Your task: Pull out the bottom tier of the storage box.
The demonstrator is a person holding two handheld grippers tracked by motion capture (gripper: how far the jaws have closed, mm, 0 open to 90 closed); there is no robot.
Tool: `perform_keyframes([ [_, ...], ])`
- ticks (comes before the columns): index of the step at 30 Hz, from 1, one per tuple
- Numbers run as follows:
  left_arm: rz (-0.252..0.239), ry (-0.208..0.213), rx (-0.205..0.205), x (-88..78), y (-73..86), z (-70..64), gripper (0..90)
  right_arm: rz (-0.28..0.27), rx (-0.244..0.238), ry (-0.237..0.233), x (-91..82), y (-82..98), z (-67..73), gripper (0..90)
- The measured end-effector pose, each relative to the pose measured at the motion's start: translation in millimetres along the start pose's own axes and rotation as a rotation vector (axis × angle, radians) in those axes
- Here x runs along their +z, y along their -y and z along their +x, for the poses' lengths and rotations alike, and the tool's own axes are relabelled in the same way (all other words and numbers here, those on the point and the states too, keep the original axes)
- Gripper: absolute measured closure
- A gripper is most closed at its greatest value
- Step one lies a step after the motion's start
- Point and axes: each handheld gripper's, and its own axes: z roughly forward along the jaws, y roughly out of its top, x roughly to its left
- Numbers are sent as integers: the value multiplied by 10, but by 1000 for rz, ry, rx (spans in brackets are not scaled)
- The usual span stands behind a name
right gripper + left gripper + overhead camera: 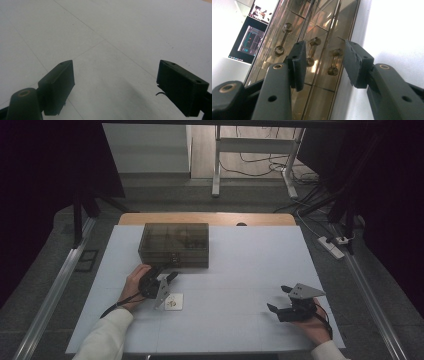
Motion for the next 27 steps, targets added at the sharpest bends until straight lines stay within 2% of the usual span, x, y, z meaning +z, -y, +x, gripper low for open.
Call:
perform_keyframes([
  [15,7,9,24,37,4,-14,551,11,-2,2,1,0,2,143],
  [22,14,18,47,50,11,-33,588,8,0,4,3,2,5,143],
  [27,17,15,48,61,20,-45,603,9,-1,4,6,2,7,143],
])
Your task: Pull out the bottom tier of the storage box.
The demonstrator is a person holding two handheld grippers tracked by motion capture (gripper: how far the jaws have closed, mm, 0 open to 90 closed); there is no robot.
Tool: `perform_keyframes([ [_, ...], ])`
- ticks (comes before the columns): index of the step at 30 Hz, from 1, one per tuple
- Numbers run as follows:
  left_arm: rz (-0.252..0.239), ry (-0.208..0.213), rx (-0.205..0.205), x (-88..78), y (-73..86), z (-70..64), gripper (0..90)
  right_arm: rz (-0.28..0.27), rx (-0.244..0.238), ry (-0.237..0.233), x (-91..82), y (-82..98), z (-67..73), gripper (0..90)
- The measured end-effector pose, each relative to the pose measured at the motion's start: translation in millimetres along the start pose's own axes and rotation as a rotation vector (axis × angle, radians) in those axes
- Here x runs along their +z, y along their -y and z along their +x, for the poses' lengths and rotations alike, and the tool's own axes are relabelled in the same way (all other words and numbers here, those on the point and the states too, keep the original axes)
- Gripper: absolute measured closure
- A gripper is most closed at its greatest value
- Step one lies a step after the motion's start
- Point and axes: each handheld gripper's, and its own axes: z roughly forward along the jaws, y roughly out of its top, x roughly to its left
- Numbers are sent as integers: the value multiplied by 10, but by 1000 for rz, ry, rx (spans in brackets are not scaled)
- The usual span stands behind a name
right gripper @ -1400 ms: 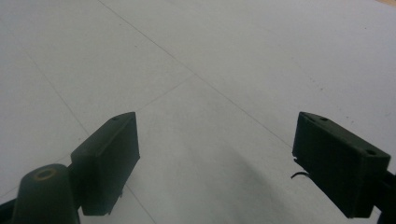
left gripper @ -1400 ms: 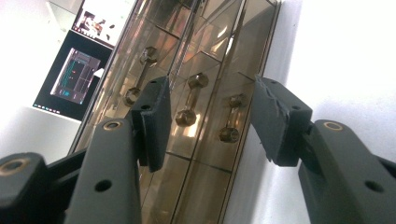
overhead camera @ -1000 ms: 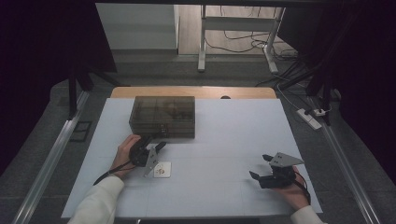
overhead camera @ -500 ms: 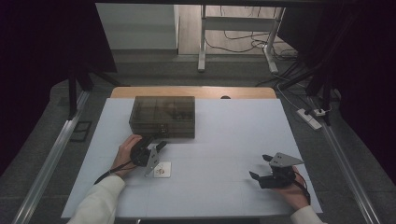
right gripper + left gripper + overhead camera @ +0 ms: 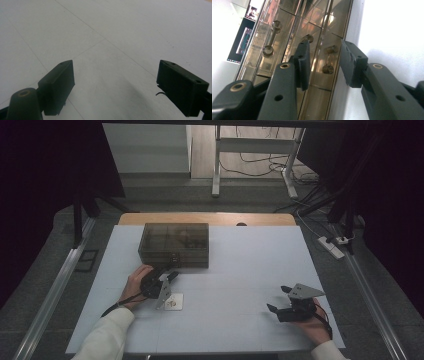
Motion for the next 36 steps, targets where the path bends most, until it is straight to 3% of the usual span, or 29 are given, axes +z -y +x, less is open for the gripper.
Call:
perform_keyframes([
  [6,17,-3,26,4,3,-10,616,1,0,0,0,0,0,143],
  [36,30,10,52,69,24,-29,637,7,-12,-5,7,2,4,143],
])
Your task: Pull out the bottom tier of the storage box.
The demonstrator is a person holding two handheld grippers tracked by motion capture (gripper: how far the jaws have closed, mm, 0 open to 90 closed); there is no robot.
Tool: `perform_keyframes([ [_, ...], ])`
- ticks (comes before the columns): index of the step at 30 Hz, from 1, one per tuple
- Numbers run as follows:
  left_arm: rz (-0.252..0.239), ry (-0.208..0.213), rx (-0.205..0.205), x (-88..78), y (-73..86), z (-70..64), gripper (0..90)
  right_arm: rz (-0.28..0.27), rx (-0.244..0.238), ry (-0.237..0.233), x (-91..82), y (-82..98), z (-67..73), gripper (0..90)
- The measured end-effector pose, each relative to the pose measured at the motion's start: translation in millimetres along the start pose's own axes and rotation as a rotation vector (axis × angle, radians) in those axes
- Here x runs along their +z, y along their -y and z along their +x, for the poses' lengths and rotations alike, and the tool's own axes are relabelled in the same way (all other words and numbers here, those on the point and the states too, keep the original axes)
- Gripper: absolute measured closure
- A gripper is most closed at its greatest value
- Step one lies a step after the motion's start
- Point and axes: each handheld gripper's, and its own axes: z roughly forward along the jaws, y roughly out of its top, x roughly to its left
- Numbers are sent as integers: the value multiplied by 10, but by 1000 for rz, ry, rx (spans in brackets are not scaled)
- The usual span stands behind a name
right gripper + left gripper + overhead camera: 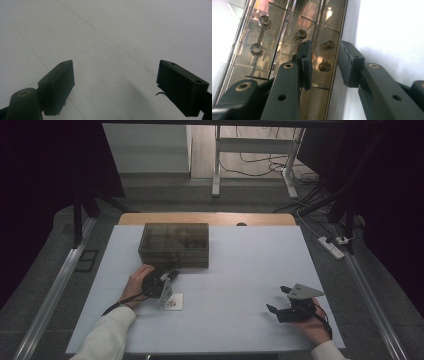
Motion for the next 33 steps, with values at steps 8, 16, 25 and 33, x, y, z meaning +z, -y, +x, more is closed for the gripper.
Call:
perform_keyframes([
  [8,11,-6,16,18,-1,-3,638,6,1,0,1,1,2,143],
  [16,20,-4,26,38,-9,-12,651,-1,6,-3,1,-1,1,143],
  [25,32,-10,24,43,1,-9,659,6,4,2,1,0,4,145],
  [33,38,-14,31,51,10,-15,692,3,3,2,0,-1,2,146],
])
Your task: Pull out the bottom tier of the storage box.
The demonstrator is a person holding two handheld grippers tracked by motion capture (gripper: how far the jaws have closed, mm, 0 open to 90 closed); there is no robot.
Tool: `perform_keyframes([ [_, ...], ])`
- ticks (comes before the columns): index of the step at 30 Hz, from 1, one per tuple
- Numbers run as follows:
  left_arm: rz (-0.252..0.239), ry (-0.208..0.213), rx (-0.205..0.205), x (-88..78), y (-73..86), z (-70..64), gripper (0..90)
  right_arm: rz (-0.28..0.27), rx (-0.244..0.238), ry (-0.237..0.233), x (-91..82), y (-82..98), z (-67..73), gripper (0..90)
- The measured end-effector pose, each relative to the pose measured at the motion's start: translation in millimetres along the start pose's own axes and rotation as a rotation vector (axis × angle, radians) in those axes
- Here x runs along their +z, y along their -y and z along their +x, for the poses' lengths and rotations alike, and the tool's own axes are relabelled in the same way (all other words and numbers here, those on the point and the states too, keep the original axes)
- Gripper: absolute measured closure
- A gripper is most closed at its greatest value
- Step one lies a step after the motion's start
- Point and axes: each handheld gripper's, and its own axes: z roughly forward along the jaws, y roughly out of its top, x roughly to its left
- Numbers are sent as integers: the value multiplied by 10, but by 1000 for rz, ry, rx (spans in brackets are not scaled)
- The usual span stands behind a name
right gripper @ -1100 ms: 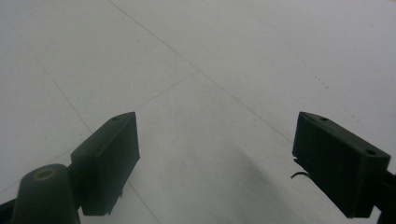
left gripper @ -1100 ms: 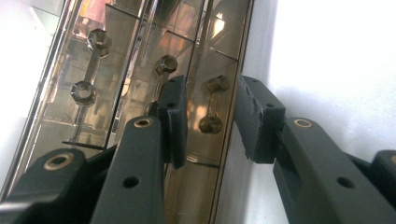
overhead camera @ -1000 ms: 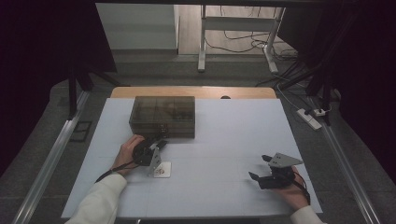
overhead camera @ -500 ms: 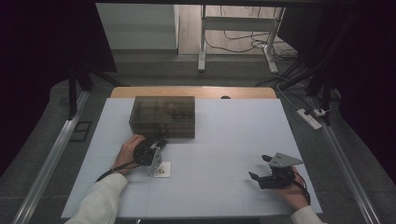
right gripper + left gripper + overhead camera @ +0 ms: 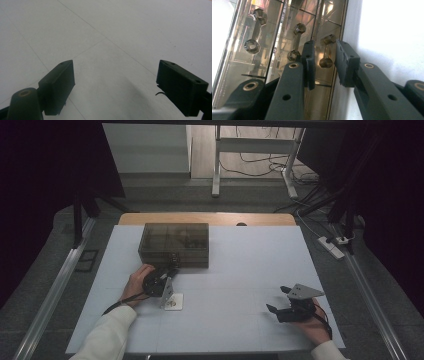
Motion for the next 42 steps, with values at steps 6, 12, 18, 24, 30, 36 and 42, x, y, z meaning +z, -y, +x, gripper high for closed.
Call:
perform_keyframes([
  [6,6,-4,5,9,6,-3,704,0,0,-1,0,0,1,146],
  [12,14,-8,20,11,3,-13,719,3,1,0,0,0,3,146],
  [18,15,-13,40,23,1,-27,743,3,-1,-1,0,-1,1,146],
  [24,16,-13,43,27,7,-29,766,3,2,-1,0,1,2,146],
  [30,16,-18,50,28,6,-36,768,4,1,-1,-1,0,3,146],
  [36,23,-29,62,31,-3,-50,770,7,0,-3,1,0,4,146],
  [42,31,-39,71,32,-12,-64,772,7,-2,-3,1,0,5,146],
])
